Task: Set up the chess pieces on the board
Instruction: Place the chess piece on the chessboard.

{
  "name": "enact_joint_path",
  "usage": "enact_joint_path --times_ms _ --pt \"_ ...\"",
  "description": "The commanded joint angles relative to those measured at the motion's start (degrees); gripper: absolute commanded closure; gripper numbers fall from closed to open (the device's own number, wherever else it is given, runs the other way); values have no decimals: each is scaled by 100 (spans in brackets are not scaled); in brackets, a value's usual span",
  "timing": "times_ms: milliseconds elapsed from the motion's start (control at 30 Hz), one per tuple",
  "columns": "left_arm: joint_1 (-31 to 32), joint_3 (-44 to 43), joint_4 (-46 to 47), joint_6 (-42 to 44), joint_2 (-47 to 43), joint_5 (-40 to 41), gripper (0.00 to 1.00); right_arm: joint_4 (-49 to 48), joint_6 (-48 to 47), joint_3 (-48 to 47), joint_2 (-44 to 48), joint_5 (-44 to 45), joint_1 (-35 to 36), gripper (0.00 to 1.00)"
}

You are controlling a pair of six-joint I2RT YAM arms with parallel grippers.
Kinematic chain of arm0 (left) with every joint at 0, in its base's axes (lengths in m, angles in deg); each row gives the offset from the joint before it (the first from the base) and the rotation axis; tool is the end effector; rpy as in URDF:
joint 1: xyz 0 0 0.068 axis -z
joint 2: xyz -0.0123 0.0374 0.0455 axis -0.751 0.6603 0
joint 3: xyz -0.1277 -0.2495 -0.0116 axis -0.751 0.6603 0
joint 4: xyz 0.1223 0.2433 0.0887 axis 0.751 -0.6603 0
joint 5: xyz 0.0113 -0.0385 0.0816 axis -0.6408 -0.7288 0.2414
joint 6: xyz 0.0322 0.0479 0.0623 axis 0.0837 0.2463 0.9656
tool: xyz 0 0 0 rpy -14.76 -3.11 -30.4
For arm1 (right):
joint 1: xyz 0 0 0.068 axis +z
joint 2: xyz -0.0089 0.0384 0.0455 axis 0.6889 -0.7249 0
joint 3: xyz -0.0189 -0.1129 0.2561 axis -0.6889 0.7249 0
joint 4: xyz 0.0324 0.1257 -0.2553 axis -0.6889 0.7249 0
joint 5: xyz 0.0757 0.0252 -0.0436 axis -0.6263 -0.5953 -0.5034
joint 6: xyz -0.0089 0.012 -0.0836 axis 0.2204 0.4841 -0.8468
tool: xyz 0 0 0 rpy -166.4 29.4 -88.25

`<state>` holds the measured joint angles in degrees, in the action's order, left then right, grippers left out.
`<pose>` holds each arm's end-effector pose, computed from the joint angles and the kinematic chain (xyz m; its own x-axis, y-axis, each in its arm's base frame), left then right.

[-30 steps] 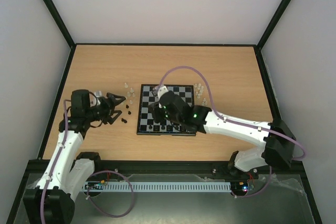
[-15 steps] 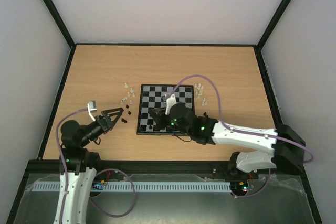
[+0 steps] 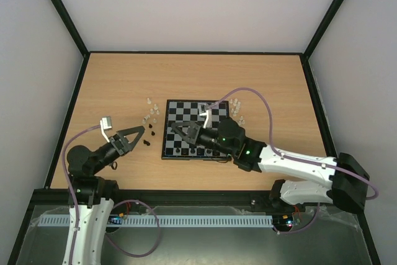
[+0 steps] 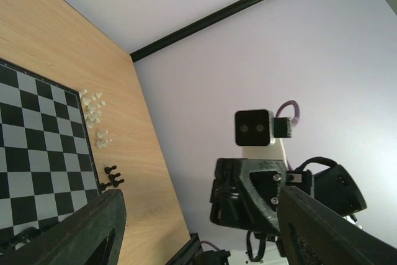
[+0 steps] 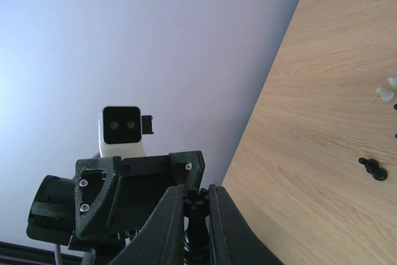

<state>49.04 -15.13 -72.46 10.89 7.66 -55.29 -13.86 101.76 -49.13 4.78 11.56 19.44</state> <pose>0.1186 -0.0576 0.2839 -0.6349 -0.6027 -0.4834 0.4447 0.2265 -0.8665 0.1481 0.2903 0.3203 -0.7415 0.4569 -0.4913 -0.4966 0.1186 0.8598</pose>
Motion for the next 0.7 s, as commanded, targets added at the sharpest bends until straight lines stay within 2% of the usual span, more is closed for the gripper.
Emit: enact_joint_path --times_ms 0,233,367,667 --pt "127 -149 761 -246 395 -82 31 -1108 381 -148 -535 -221 -121 92" --pt "1058 -251 1020 -46 962 637 30 -1506 499 -876 -1611 -430 -172 94" --pt "1537 -223 845 150 1278 1097 36 -1697 583 -1142 -2040 -571 -171 96" --pt "1598 -99 486 278 1172 1615 50 -1869 691 -1041 -2187 -682 -238 96"
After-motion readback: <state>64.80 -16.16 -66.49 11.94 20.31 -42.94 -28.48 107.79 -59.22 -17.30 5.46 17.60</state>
